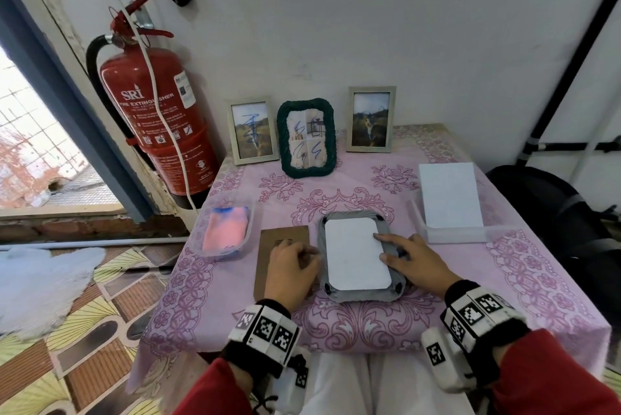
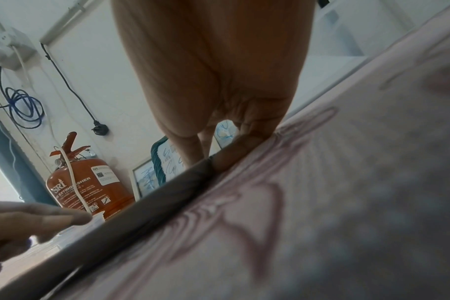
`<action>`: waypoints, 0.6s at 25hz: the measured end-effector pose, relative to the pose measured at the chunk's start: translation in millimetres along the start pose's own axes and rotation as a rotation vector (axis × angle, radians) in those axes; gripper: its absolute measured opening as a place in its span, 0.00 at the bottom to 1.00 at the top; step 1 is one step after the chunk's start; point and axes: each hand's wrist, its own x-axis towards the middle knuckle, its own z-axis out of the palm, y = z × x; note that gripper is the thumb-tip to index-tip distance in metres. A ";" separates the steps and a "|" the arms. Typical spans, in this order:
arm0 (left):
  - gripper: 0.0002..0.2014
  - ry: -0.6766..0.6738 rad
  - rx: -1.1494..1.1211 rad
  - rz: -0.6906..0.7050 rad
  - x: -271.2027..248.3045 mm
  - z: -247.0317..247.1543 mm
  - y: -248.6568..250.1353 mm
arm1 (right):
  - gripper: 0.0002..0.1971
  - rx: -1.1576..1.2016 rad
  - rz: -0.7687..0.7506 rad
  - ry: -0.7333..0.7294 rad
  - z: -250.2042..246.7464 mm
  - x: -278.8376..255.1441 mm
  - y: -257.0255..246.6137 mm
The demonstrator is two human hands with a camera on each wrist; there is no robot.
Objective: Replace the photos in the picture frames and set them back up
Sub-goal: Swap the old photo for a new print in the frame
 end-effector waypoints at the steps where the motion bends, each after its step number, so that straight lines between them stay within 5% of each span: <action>1: 0.06 -0.036 -0.004 -0.003 2.3 4.7 4.2 | 0.21 -0.009 -0.002 0.003 0.2 0.5 1.0; 6: 0.14 -0.106 -0.008 -0.090 10.5 19.9 12.9 | 0.21 -0.046 -0.015 0.010 1.8 2.0 3.2; 15: 0.09 -0.055 -0.322 -0.268 7.9 24.4 10.1 | 0.25 -0.094 -0.036 0.011 3.3 2.0 7.1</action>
